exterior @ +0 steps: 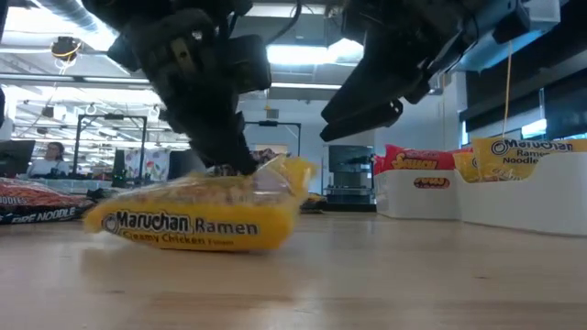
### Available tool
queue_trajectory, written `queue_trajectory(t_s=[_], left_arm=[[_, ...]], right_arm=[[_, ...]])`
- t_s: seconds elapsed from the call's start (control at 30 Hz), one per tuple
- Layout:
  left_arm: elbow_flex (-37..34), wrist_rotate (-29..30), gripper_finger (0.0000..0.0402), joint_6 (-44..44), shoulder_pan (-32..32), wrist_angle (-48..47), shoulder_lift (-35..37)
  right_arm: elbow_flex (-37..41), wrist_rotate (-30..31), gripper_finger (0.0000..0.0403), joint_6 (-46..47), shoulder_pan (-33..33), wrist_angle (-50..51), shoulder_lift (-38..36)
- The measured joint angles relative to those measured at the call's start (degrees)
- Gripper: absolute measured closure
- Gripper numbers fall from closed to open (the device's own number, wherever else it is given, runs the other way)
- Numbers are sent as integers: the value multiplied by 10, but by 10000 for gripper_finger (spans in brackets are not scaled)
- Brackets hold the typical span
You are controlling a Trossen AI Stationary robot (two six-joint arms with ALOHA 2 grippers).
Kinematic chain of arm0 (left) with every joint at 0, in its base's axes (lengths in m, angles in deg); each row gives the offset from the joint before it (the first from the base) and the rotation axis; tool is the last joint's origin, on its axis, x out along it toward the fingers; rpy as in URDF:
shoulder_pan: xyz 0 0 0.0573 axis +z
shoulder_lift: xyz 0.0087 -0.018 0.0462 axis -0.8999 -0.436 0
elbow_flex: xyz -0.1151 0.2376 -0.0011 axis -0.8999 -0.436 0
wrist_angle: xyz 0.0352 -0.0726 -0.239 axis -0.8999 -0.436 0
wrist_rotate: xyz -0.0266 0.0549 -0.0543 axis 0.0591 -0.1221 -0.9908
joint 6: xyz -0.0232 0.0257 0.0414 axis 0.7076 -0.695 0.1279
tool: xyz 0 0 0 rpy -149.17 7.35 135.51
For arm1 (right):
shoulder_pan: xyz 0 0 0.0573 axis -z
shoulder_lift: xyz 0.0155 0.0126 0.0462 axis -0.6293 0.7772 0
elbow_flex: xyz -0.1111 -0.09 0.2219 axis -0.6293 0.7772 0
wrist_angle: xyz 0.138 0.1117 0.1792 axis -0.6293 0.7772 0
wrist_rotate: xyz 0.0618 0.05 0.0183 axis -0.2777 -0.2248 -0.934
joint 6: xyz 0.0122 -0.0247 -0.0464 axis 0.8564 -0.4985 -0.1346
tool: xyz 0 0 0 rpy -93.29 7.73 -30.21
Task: Sort Maruchan noodles
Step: Put the yellow noodle pack into the middle white bin
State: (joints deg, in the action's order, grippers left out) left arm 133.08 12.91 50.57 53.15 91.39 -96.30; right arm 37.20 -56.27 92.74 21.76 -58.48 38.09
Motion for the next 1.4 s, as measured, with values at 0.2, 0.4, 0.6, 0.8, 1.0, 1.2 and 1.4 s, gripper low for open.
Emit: queue_trajectory(t_s=[0.2,0.4,0.6,0.8,1.0,1.2,1.4], left_arm=[[2,31,310,0,4,-1,9],[2,-12,291,18,3,-36,47],[2,31,292,28,-55,-50,60],[-3,153,292,15,-144,-43,35],[-11,228,292,10,-189,-29,-5],[-9,267,292,9,-195,-6,-51],[-9,274,292,9,-193,7,-65]], right_arm=[[0,-17,162,2,0,-9,3],[0,9,155,4,5,-47,3],[0,3,97,60,41,-50,11],[0,-79,61,93,84,-110,60],[-6,-139,59,124,110,-170,123],[-36,-229,59,143,117,-159,178],[-83,-304,58,142,118,-122,214]])
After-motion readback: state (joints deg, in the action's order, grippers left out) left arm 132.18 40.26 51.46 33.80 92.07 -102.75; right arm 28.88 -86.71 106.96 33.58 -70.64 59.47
